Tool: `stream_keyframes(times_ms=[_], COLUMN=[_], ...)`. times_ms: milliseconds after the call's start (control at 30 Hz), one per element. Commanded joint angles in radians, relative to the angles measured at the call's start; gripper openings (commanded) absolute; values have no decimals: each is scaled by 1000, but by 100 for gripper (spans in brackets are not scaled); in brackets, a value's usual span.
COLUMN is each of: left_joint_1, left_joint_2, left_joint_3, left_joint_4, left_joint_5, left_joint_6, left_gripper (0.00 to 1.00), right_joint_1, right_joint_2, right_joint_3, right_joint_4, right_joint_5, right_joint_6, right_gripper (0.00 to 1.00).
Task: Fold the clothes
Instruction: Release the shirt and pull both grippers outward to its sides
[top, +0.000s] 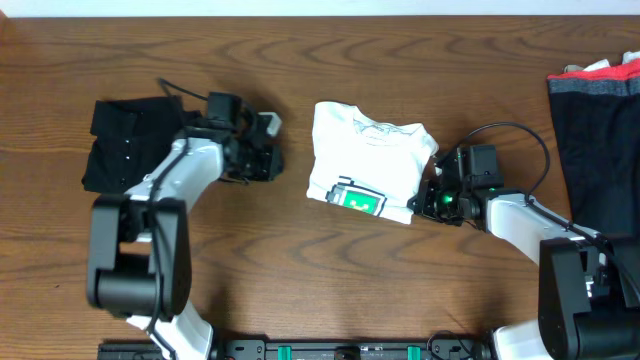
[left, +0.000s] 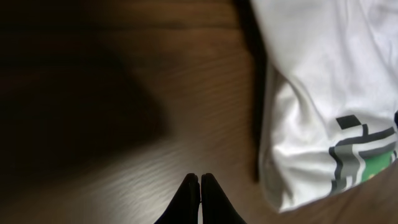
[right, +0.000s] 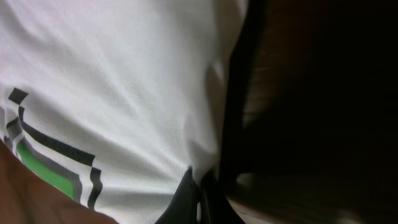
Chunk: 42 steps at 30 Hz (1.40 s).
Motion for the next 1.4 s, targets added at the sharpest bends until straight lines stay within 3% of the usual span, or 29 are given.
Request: stream_keyframes(times_ms=[0, 33, 67, 100, 167, 267, 333, 500, 600, 700, 800, 900, 1033, 1167, 1367], left_joint_1=[5, 4, 0, -6, -20, -46, -56, -60, -64, -59, -53, -53, -53, -76, -99], left_joint_2=[-64, -70, -72, -72, -72, -72, -72, -72, -72, -87, -146, -256, -412, -481, -457], left_joint_3=[2, 2, 2, 2, 2, 2, 2, 2, 2, 2, 2, 2, -26, -125, -265], left_joint_4=[-28, -34, -35, -35, -35, -37, -37, -103, -170, -216, -291, -381, -444, -325, 14], left_joint_5=[-20, -18, -11, 6, 63, 108, 108, 109, 104, 89, 72, -44, -144, -143, -16], left_joint_6=[17, 16, 16, 16, 13, -23, -129, -394, -400, -353, -346, -350, -455, -616, -639], left_gripper=[6, 7, 8, 11, 25, 36, 44, 45, 44, 44, 43, 43, 46, 65, 76], right_joint_1=[-31, -38, -42, -51, -73, -127, -182, -286, -303, -301, -301, -301, -301, -301, -301], right_joint_2=[1, 1, 1, 1, -11, -58, -121, -257, -288, -283, -283, -283, -283, -283, -283], right_joint_3=[-1, -1, -1, -1, 0, 0, 0, 0, 0, 0, 0, 0, 0, 0, 0], right_joint_4=[-20, -20, -18, -12, -11, -11, -16, -34, -44, -63, -68, -56, -56, -57, -76], right_joint_5=[61, 37, 2, -60, -151, -227, -250, -253, -251, -249, -248, -237, -225, -225, -225], right_joint_6=[-40, -52, -72, -101, -129, -128, -127, -94, -90, -82, -84, -84, -82, -83, -83], right_gripper=[1, 2, 11, 28, 45, 52, 62, 77, 77, 59, 67, 76, 75, 75, 74])
